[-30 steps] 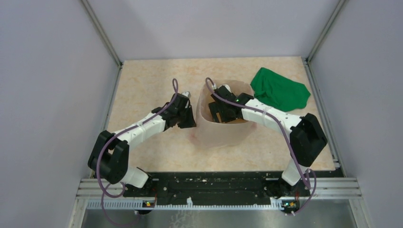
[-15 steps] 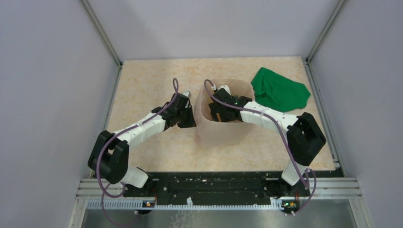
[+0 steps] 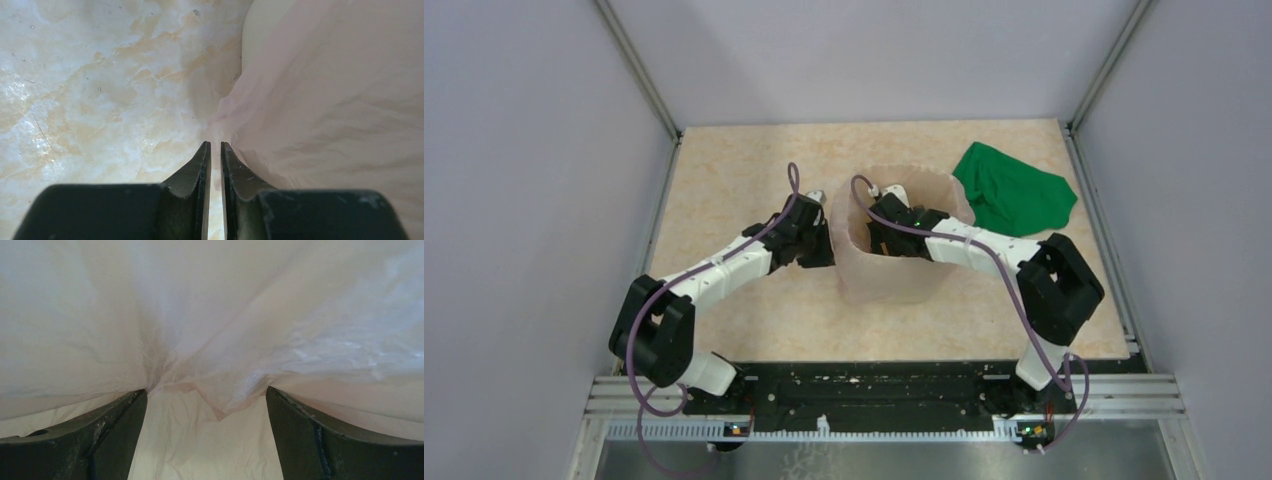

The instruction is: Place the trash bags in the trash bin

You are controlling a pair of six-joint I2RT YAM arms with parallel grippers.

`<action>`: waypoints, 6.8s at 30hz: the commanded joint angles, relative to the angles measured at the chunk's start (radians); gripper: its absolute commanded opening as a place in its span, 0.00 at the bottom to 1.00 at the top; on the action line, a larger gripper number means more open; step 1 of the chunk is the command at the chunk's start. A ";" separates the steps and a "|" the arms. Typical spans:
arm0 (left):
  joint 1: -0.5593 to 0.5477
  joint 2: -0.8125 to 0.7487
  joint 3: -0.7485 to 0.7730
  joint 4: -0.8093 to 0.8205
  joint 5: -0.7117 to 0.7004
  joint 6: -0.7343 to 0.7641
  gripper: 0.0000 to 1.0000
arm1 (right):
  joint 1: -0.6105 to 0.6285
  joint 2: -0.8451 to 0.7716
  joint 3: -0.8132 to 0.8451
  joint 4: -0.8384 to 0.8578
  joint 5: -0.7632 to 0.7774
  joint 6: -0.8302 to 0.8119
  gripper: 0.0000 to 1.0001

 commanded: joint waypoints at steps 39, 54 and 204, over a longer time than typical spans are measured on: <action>0.045 -0.036 0.025 0.005 0.026 0.066 0.18 | -0.038 0.193 0.044 -0.014 -0.148 -0.032 0.90; 0.043 0.086 0.091 0.052 0.168 0.080 0.17 | -0.043 0.201 0.109 -0.094 -0.196 -0.026 0.90; -0.077 0.210 0.094 -0.053 -0.004 0.128 0.18 | -0.255 -0.341 0.291 -0.299 -0.167 0.043 0.90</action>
